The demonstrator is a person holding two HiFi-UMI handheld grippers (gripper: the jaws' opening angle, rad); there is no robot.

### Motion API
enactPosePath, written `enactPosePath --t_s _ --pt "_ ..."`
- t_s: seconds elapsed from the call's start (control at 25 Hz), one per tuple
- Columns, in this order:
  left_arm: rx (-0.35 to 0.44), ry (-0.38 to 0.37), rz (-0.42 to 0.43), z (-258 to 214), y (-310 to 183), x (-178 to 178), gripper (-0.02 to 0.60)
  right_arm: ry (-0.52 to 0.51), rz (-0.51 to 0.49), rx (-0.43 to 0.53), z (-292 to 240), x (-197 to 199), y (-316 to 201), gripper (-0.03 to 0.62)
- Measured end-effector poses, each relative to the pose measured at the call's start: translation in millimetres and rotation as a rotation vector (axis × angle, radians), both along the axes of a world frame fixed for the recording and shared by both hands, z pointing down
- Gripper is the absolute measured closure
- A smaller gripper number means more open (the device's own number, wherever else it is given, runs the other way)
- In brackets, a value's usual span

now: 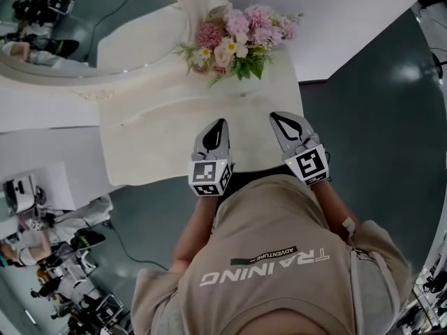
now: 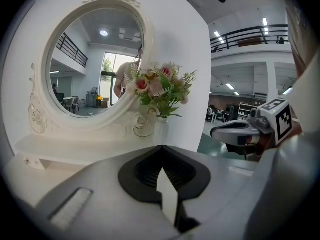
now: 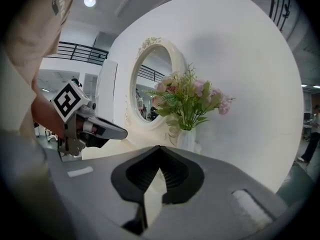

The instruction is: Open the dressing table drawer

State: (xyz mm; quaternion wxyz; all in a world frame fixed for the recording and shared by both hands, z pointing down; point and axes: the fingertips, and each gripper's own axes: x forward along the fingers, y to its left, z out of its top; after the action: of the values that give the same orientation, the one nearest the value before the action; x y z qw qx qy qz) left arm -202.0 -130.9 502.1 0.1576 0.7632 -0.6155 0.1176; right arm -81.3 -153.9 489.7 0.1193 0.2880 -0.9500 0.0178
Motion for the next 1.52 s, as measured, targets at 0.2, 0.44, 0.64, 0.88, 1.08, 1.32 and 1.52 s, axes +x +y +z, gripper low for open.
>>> enactPosePath --t_s 0.2,0.44,0.64,0.88,1.08,1.32,1.52 --pt "-0.056 0.005 0.050 20 -17 10 0.563 0.020 0.014 0.010 -2 -2 -6 0.592" --pt "-0.164 0.039 0.053 61 -28 20 0.563 0.022 0.020 -0.017 2 2 -3 0.592" --pt "-0.220 0.024 0.054 82 -37 25 0.547 0.022 0.019 -0.032 11 4 -5 0.592" --pt "-0.270 0.040 0.005 101 -53 24 0.452 0.027 0.020 -0.057 21 13 -5 0.592" --pt "-0.316 0.028 -0.007 120 -66 26 0.430 0.024 0.037 -0.082 28 23 -11 0.592" --pt "-0.355 0.016 -0.033 141 -81 25 0.431 0.032 0.054 -0.103 36 33 -17 0.592" --pt "-0.379 0.018 -0.065 155 -95 22 0.436 0.041 0.057 -0.122 41 38 -20 0.592"
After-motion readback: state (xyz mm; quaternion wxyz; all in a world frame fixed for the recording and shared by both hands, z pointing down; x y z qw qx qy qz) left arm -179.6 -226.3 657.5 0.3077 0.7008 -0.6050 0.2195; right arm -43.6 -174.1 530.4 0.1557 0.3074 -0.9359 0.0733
